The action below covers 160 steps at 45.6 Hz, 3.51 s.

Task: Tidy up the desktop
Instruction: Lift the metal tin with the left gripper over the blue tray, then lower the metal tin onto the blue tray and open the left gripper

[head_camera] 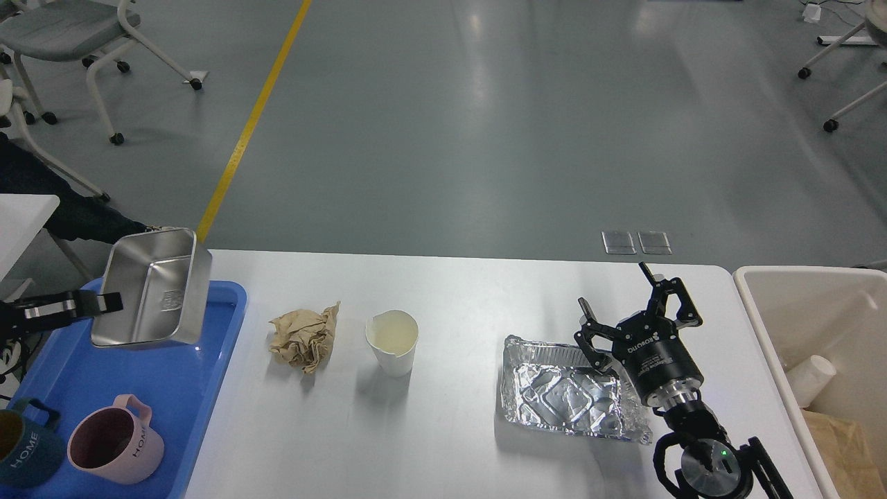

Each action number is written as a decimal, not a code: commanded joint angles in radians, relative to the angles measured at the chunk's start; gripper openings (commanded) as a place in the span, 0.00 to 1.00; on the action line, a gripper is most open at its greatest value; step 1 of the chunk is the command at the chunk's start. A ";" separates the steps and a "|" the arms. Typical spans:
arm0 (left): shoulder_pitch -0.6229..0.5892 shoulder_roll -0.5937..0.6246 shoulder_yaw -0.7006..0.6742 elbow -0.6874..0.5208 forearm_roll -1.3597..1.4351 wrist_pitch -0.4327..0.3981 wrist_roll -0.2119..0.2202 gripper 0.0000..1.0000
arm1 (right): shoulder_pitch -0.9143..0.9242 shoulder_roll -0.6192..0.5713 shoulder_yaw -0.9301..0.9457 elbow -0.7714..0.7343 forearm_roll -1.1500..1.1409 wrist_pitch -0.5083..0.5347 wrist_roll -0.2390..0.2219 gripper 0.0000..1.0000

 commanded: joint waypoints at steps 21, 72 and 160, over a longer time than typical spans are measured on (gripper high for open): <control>0.019 -0.128 0.018 0.273 -0.004 -0.009 -0.006 0.01 | -0.006 -0.002 -0.004 0.000 0.000 0.000 0.000 1.00; 0.142 -0.765 0.035 1.019 -0.005 0.049 -0.003 0.08 | -0.021 -0.005 0.002 0.000 0.000 0.005 0.000 1.00; 0.154 -0.774 0.041 1.010 -0.053 0.076 -0.044 0.96 | -0.023 -0.005 -0.001 0.000 0.000 0.005 0.000 1.00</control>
